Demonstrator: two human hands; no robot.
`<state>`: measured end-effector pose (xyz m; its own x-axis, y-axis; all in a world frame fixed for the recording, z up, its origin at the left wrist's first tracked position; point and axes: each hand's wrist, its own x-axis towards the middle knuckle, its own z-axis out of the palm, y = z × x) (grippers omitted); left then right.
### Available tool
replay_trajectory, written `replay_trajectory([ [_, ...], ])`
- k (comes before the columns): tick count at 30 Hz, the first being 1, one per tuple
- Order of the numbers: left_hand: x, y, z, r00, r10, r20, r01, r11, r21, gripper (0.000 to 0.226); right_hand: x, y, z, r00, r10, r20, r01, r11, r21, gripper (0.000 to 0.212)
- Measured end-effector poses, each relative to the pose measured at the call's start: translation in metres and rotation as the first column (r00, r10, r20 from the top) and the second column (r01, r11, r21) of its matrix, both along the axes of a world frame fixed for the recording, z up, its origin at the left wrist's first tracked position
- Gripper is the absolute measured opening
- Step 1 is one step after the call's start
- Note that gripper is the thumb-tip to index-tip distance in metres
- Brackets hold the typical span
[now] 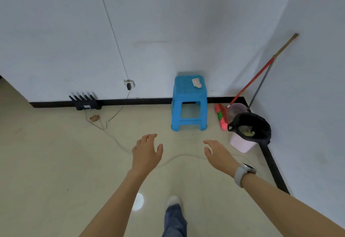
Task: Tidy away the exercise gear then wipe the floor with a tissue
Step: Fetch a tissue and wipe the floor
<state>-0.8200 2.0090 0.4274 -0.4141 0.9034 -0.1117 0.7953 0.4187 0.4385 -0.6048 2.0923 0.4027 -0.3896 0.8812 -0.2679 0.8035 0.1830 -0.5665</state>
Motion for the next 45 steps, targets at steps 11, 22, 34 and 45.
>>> replay_trajectory([
  [11,-0.073,0.341,-0.015,0.983,-0.183,-0.007,0.181,0.976,-0.123,0.047,-0.053,0.295,-0.016,0.975,-0.221,0.017,0.221,0.969,-0.111,0.038],
  [22,-0.088,0.62,-0.182,0.984,-0.125,0.129,0.165,0.914,-0.371,0.052,-0.102,0.607,-0.174,0.976,-0.169,0.141,0.195,0.961,-0.198,0.04],
  [34,-0.099,0.737,-0.366,0.93,-0.368,-0.012,0.323,0.831,-0.453,0.062,-0.172,0.746,-0.33,0.931,0.02,0.365,-0.055,0.995,0.086,0.067],
  [45,-0.12,0.736,-0.335,0.892,-0.419,0.172,0.435,0.688,-0.581,0.061,-0.16,0.679,-0.307,0.819,-0.573,-0.004,0.548,0.786,-0.287,0.022],
])
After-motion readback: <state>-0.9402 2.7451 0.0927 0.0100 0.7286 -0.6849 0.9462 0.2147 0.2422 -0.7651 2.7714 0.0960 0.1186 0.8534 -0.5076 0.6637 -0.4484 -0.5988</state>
